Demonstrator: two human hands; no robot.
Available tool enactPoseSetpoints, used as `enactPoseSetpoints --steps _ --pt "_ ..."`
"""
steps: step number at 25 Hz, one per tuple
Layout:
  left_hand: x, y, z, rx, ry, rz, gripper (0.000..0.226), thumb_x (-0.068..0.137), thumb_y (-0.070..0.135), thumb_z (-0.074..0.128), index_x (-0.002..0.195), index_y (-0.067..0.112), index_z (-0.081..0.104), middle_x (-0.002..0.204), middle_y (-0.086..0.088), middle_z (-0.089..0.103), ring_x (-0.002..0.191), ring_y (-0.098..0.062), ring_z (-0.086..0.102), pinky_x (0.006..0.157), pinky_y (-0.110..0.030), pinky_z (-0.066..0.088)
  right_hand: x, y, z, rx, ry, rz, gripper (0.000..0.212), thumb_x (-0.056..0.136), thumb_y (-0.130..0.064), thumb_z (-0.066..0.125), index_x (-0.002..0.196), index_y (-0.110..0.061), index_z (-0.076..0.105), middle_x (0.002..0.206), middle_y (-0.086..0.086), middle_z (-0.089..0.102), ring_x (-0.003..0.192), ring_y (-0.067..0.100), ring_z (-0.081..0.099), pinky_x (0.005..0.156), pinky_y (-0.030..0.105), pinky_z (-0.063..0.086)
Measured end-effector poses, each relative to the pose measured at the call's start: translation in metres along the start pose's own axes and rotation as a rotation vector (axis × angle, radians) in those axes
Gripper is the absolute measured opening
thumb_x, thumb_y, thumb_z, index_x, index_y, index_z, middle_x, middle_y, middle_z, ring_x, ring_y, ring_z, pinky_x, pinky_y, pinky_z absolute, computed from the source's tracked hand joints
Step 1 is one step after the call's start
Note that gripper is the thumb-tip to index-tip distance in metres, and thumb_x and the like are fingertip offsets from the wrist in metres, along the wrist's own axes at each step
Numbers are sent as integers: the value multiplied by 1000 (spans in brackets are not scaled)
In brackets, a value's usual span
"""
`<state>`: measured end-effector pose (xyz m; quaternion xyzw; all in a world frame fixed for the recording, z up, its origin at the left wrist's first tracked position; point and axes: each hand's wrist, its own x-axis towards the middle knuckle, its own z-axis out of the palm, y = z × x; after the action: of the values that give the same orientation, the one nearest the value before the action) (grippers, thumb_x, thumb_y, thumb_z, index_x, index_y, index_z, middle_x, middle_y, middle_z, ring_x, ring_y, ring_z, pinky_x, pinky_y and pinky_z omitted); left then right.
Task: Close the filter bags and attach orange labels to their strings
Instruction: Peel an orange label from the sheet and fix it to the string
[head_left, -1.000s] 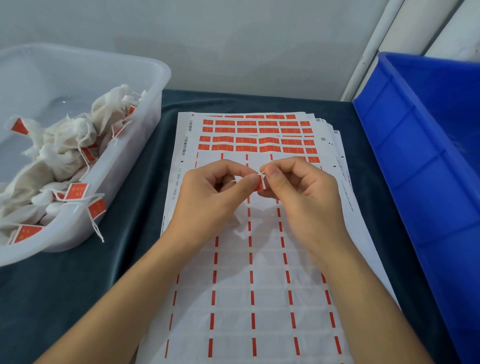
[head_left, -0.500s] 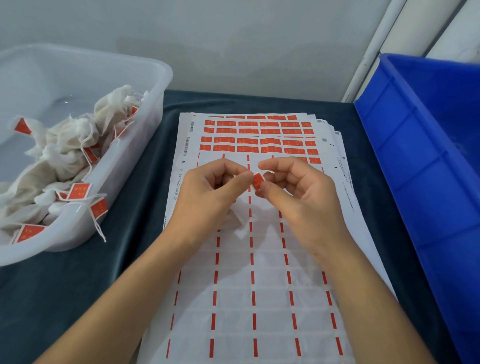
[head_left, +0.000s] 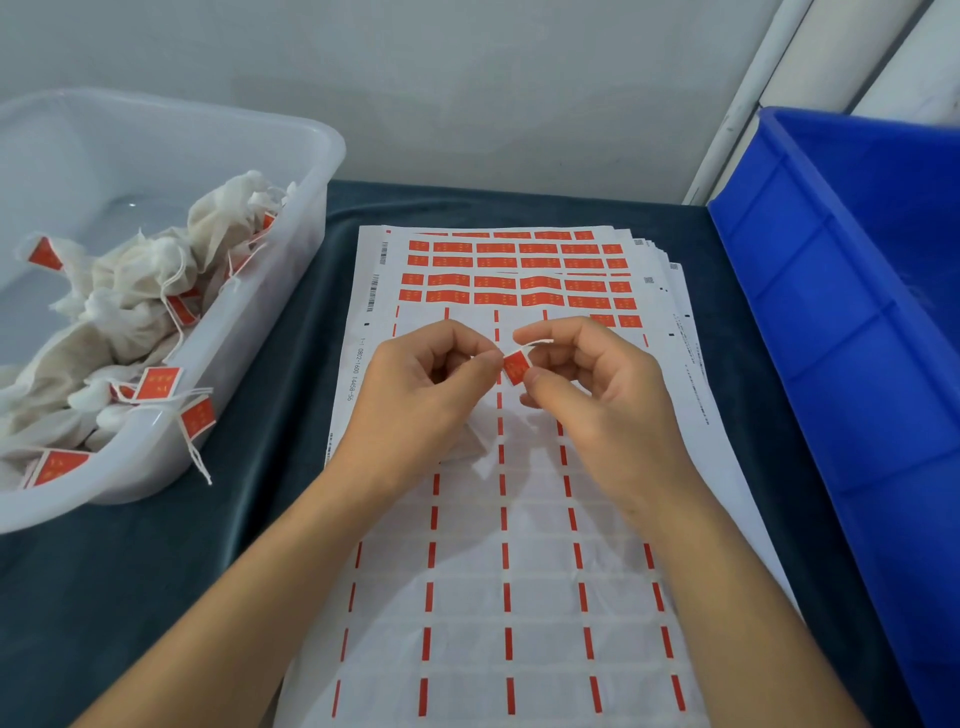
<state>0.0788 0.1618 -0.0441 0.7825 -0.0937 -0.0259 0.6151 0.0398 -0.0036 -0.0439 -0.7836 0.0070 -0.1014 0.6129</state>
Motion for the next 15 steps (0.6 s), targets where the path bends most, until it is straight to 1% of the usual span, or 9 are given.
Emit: enactPoseSetpoints --steps 1,4,6,8,10,13,15 --pt "0 0 0 11 -7 8 18 99 24 68 83 30 75 80 5 72 78 -18 68 68 -22 57 0 1 0 -13 2 3 21 97 -18 70 109 -35 72 96 -17 73 100 10 69 87 38 63" --pt "-1 -1 2 54 -38 33 19 99 24 66 84 31 75 77 2 70 74 -19 63 67 -27 56 0 2 1 -38 10 12 8 97 -26 70 102 -33 72 94 -17 74 98 8 69 85 38 64" --pt "-1 -1 2 50 -51 41 17 98 30 65 84 31 74 79 2 70 75 -18 63 68 -30 56 0 2 1 -75 13 7 4 97 -29 70 97 -33 73 91 -18 74 94 6 70 82 33 63" --pt "-1 -2 2 47 -55 46 15 95 36 63 86 32 74 80 2 70 75 -18 64 69 -31 57 0 3 1 -101 18 -3 4 97 -30 70 96 -32 73 89 -18 74 93 5 69 79 26 62" --pt "-1 -2 2 64 -47 60 13 97 33 66 86 33 74 75 -2 67 71 -21 61 65 -33 55 1 3 1 -109 25 -10 4 97 -30 70 97 -31 74 89 -18 74 92 4 69 77 22 61" --pt "0 -3 2 82 -31 70 16 97 29 68 82 34 74 70 -4 64 67 -22 57 59 -27 51 1 5 0 -110 32 -9 5 97 -30 70 97 -31 74 89 -18 74 92 3 70 77 19 60" --pt "0 -4 2 83 -28 72 17 97 29 68 82 34 74 68 -6 62 62 -21 55 58 -21 49 1 5 0 -106 33 -6 5 98 -30 69 97 -31 75 89 -19 75 93 3 70 78 18 59"
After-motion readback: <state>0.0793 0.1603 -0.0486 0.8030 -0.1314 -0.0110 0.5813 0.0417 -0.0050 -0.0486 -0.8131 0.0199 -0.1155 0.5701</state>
